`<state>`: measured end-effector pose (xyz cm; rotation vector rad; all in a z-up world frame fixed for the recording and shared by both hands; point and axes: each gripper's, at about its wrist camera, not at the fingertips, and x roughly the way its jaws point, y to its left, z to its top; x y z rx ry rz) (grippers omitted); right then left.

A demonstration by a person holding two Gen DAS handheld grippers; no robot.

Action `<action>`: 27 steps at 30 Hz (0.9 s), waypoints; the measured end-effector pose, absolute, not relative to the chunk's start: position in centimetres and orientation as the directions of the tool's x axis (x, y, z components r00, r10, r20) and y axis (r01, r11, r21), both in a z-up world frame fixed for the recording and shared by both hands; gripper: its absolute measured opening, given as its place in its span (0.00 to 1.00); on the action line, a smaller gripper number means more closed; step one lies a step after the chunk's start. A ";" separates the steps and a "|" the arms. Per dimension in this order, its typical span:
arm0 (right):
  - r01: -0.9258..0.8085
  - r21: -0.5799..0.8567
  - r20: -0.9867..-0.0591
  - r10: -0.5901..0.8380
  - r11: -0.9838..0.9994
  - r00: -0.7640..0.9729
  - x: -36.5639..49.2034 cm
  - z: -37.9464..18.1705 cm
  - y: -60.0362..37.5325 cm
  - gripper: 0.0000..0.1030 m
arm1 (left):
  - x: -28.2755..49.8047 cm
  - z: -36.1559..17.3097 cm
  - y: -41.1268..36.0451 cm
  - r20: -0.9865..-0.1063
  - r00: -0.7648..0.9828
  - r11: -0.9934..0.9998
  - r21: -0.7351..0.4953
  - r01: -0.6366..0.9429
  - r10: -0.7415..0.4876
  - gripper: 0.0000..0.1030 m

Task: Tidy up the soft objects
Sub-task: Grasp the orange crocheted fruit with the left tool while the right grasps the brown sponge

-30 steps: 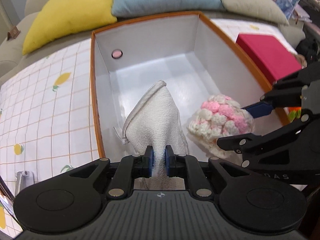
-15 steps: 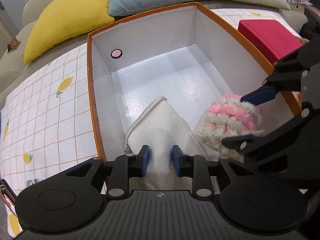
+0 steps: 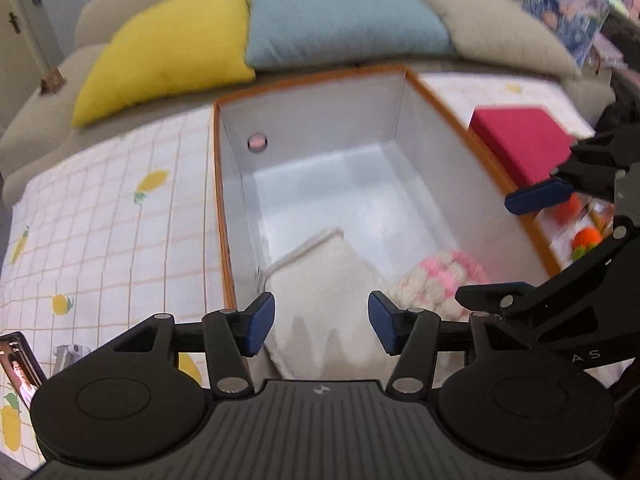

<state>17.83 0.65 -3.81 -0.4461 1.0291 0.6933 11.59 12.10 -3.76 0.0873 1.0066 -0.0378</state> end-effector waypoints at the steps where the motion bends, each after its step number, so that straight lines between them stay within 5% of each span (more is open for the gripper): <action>1: -0.698 -0.025 -0.876 0.321 0.716 0.361 17.4 -3.3 0.1 0.75 | 11.2 -3.3 11.9 -0.832 0.554 0.997 0.044 0.067 0.000 0.62; 13: -0.524 0.042 -0.750 0.373 0.850 0.546 13.1 -0.2 -8.7 0.78 | 7.9 0.3 7.6 -0.711 0.690 0.991 -0.094 0.094 -0.133 0.62; 27: -0.171 0.066 -0.746 0.163 0.983 0.646 9.3 -2.9 -21.8 0.78 | 8.4 -0.7 -2.4 -0.668 0.617 0.907 -0.251 0.337 -0.415 0.62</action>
